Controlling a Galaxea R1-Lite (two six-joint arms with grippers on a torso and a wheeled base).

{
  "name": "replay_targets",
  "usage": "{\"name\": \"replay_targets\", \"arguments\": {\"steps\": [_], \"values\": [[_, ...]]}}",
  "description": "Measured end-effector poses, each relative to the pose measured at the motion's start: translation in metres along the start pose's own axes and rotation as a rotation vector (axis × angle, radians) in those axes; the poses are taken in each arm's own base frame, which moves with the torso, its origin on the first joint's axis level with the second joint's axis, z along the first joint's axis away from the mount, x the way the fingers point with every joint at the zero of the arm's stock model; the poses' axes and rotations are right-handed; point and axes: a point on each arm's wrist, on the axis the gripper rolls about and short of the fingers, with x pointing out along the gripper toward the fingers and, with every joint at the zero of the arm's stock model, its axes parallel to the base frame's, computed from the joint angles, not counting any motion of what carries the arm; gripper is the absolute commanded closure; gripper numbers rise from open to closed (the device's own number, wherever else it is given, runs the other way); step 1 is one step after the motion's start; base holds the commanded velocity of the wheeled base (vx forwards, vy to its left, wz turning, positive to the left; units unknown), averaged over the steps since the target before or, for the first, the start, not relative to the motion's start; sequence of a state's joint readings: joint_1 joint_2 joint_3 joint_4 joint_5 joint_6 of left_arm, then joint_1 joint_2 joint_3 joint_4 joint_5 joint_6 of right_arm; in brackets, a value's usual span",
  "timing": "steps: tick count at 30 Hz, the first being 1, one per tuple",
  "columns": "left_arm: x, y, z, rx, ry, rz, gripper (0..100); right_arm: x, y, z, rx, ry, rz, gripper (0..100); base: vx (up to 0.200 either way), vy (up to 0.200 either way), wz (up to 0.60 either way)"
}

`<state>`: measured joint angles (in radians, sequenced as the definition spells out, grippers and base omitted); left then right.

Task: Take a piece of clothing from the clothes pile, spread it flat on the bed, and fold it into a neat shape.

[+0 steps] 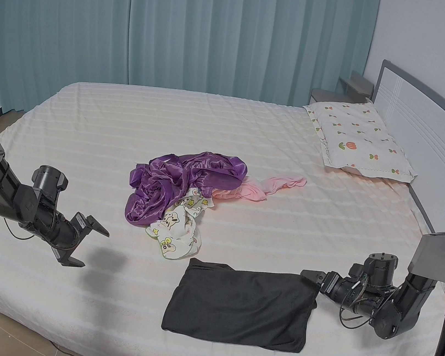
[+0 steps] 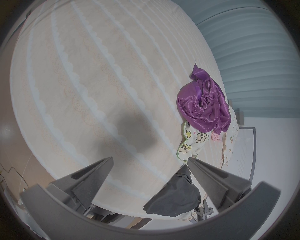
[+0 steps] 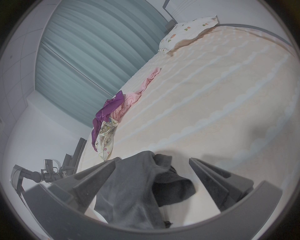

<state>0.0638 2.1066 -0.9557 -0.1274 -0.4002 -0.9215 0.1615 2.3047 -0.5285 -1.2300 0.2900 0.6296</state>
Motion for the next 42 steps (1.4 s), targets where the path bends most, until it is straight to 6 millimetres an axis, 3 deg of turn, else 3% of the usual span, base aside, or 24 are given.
{"name": "replay_targets", "arguments": {"steps": [8,13,20,27,28,42], "values": [[0.000,0.000,0.000,-0.001,0.000,0.000,0,-0.034,-0.010,-0.026,-0.108,0.106,-0.009,0,0.000,0.000,0.00],[0.000,0.000,0.000,0.000,0.000,0.000,0,-0.051,-0.006,-0.042,-0.171,0.115,0.057,0,0.000,0.000,0.00],[0.000,0.000,0.000,0.000,0.000,0.000,0,-0.056,-0.004,-0.076,-0.213,0.225,0.066,0,0.000,0.000,0.00],[0.000,0.000,0.000,-0.001,-0.001,-0.001,0,-0.050,-0.003,-0.085,-0.226,0.256,0.058,0,0.000,0.000,0.00],[0.000,0.000,0.000,-0.002,-0.001,-0.001,0,-0.049,-0.003,-0.086,-0.227,0.256,0.057,100,0.000,0.000,0.00],[-0.001,-0.001,0.001,-0.005,-0.003,-0.003,0,-0.063,-0.009,-0.089,-0.197,0.291,0.024,100,0.000,0.000,0.00]]}}
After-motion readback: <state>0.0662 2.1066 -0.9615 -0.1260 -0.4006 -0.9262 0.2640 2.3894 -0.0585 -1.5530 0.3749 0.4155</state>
